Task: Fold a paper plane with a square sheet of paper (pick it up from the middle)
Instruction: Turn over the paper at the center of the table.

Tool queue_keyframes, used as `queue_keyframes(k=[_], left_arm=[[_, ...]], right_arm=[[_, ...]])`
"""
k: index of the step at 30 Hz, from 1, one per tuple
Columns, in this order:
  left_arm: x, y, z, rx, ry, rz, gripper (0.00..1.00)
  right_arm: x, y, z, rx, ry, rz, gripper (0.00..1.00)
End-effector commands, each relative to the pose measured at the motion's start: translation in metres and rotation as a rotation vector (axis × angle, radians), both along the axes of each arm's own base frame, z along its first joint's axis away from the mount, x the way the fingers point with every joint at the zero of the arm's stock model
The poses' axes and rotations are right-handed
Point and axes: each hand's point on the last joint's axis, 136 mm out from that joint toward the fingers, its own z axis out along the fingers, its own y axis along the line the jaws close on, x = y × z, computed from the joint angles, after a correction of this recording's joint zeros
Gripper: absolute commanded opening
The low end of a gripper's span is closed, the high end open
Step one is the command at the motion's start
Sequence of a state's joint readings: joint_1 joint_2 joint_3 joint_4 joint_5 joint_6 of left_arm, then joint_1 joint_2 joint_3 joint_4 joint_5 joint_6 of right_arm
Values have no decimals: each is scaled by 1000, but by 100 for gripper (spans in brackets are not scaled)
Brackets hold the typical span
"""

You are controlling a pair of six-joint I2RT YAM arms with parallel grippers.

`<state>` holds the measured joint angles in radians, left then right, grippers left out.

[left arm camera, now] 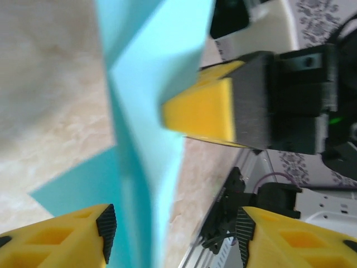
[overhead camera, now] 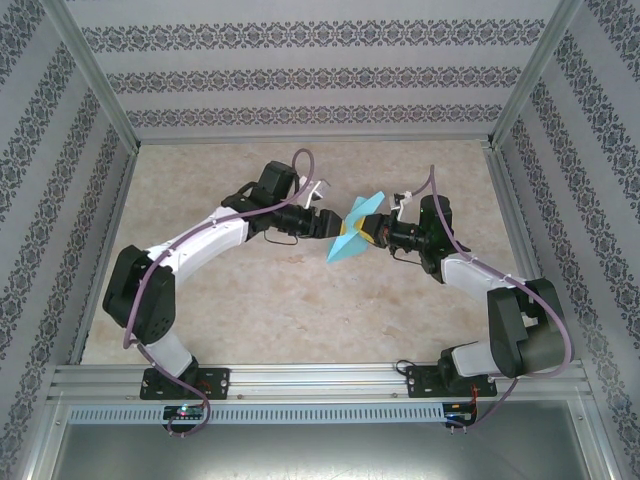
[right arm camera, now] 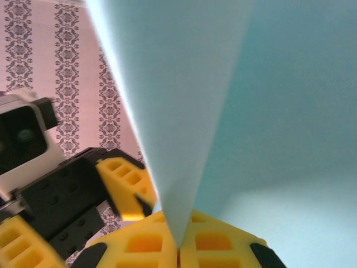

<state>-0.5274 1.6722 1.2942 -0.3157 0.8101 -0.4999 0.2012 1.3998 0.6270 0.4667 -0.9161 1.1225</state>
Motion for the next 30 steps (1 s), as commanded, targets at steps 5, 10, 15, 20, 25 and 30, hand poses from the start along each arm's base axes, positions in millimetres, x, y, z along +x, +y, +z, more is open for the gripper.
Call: queue_keyframes(k=[5, 10, 15, 20, 25, 30], left_arm=[[-1, 20, -3, -15, 66, 83, 71], [-3, 10, 12, -163, 85, 111, 76], [-8, 3, 7, -220, 133, 121, 76], [-10, -6, 9, -295, 169, 121, 76], [-12, -15, 16, -329, 171, 100, 76], [-15, -21, 15, -328, 175, 71, 72]], right_arm=[[0, 12, 22, 20, -70, 58, 6], [2, 14, 27, 27, -80, 57, 6], [3, 15, 29, 29, -82, 55, 6], [3, 17, 30, 34, -80, 56, 6], [3, 18, 28, 42, -77, 52, 6], [3, 18, 29, 47, -78, 49, 6]])
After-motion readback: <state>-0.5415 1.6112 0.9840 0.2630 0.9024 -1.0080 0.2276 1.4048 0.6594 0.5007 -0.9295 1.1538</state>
